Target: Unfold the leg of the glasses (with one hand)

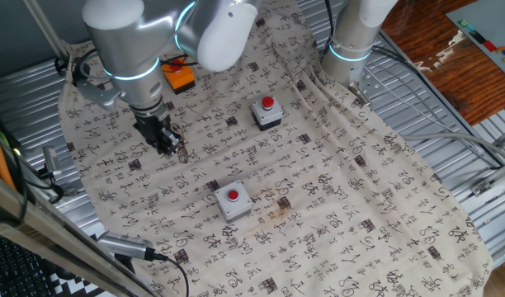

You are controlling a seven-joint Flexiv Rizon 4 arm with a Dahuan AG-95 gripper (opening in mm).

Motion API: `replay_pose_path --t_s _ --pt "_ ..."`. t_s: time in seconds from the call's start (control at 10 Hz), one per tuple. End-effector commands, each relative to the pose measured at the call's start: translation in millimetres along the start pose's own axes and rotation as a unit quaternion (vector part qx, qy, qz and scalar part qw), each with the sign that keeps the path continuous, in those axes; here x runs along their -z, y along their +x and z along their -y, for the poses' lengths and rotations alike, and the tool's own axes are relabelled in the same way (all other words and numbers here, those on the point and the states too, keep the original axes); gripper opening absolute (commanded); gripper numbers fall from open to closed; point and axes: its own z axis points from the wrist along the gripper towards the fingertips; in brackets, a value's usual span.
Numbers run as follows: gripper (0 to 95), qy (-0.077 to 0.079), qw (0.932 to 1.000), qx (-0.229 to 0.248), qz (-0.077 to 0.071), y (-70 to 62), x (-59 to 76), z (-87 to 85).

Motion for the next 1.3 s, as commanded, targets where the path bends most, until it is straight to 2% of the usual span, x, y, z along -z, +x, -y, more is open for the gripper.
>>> replay_pose_path --t_s 0.1,0.3,0.7,0.9,1.1,1.2,1.3 --pt "0.0 0.008 1.0000 0.003 -0.001 3.3 -4.9 -1.8" --pt "0.0 0.038 0.9990 0.005 -0.023 8.3 -10.3 -1.3" --pt "0.0 0.036 0.9987 0.023 -0.026 22.9 -24.2 -1.8" --pt "0.0 0.035 0.9981 0.044 -0.024 31.6 -29.0 -11.5" --pt "0.0 0.037 0.9973 0.053 -0.035 36.1 -29.7 -22.0" --pt "0.0 0.038 0.9959 0.073 -0.039 37.8 -27.8 -25.4" --pt "0.0 0.034 0.9902 0.129 -0.039 42.4 -24.6 -28.7"
